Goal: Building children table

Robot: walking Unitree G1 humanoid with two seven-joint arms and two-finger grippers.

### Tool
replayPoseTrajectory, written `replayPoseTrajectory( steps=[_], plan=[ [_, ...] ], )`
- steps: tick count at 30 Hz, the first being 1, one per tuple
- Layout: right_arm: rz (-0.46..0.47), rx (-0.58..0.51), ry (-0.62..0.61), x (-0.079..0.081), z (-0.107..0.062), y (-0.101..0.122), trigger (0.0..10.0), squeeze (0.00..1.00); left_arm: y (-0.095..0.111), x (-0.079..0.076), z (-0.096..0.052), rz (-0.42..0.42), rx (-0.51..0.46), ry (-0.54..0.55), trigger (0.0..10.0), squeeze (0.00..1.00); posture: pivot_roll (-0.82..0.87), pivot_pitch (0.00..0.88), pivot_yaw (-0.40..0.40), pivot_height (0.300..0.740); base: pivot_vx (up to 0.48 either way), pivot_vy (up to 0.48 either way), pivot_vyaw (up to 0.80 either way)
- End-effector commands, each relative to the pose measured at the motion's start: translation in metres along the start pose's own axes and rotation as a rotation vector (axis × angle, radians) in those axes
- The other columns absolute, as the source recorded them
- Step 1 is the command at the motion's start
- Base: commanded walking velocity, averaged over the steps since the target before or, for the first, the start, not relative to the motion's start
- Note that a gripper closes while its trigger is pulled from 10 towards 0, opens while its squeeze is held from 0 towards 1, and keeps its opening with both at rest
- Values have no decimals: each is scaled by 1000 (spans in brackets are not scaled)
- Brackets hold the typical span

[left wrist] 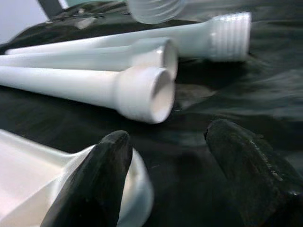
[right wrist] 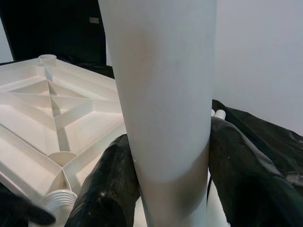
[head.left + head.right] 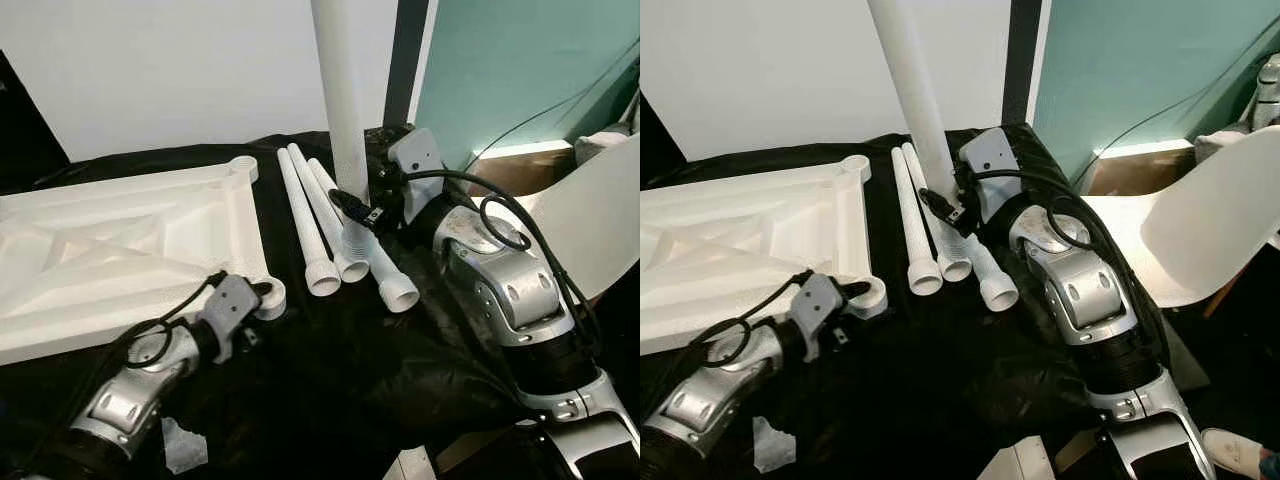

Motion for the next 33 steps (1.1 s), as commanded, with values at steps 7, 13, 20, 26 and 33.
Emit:
replayPoseTrajectory(
  steps=[7,13,20,26,33],
  plan=[
    [-22,-34,5,1,2,9,10000,0,-10,-23,15,-39,60,-126,10000,0,-34,0,19,740,0,0,0],
    [-24,-38,-3,-1,2,11,10000,0,6,-4,30,-25,-24,22,10000,0,-44,0,30,740,0,0,0],
    [-34,-36,-13,1,0,10,10000,0,45,11,20,-106,-275,140,10000,0,-54,0,33,740,0,0,0],
    [-52,-41,-15,5,-1,11,10000,0,54,21,14,-142,-359,238,10000,0,-52,0,44,740,0,0,0],
    [-58,-68,-58,3,2,19,10000,0,20,42,7,-177,-252,461,10000,0,-36,0,61,740,0,0,0]
  ],
)
Point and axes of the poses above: a point about 5 cm out from each wrist's last joint towards the gripper, its own z axis pointing out of the wrist towards the gripper, its own y axis along the axis of the wrist's last joint, x = y × z, the point moved 6 cm from there along z, pointing out of the wrist towards the gripper, and after that the axes turned 15 degrees about -z, right-handed, at the moved point
